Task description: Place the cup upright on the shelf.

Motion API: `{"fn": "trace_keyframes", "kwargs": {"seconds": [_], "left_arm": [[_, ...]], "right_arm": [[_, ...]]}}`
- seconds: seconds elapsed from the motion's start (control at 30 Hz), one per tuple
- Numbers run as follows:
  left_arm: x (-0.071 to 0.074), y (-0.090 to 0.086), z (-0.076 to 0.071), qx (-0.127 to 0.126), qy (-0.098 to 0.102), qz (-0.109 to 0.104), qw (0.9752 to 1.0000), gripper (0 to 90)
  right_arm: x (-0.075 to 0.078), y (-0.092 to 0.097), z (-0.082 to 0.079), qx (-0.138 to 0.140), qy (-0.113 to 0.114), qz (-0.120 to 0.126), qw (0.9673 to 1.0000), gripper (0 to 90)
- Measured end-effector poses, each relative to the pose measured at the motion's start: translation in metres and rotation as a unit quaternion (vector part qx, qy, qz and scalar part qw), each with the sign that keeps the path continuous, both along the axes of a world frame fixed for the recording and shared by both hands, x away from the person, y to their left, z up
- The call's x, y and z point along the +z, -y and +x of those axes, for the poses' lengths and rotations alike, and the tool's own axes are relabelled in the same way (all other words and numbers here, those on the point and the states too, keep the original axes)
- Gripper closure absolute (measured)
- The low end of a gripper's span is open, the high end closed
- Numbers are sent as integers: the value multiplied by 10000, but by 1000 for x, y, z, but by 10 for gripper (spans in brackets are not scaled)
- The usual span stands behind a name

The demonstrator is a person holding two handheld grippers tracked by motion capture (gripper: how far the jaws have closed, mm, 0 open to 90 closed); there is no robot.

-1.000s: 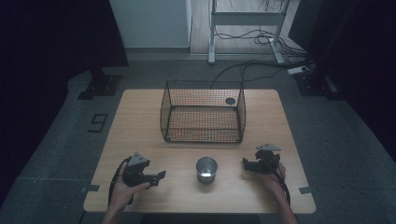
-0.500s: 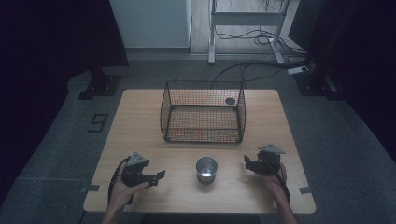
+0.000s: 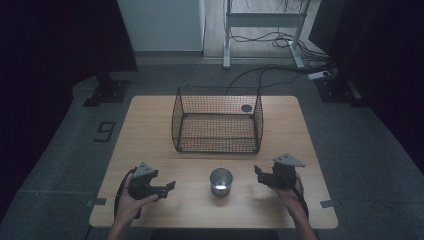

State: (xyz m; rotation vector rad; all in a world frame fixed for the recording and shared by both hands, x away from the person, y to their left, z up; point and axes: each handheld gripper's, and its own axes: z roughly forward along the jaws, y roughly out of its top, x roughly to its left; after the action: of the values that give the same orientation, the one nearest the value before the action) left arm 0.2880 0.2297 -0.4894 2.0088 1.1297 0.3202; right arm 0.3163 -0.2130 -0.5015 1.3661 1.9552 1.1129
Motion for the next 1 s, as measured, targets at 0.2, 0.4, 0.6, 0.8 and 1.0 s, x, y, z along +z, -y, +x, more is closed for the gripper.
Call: {"fn": "trace_keyframes", "kwargs": {"seconds": [0.2, 0.4, 0.6, 0.8, 1.0], "left_arm": [[0, 0, 0, -33, -6, 13, 10000, 152], [-1, 1, 0, -30, -27, 11, 10000, 152], [-1, 1, 0, -24, -31, 15, 10000, 152], [-2, 4, 0, -76, -48, 50, 9999, 152], [-2, 5, 0, -90, -57, 51, 9999, 152]], "right_arm": [[14, -10, -8, 208, 161, 115, 9996, 130], [23, -23, -17, 419, 318, 179, 9985, 135], [31, -33, -24, 547, 466, 302, 9970, 136], [39, -44, -28, 735, 545, 385, 9951, 136], [40, -60, -32, 1010, 561, 427, 9924, 132]]}}
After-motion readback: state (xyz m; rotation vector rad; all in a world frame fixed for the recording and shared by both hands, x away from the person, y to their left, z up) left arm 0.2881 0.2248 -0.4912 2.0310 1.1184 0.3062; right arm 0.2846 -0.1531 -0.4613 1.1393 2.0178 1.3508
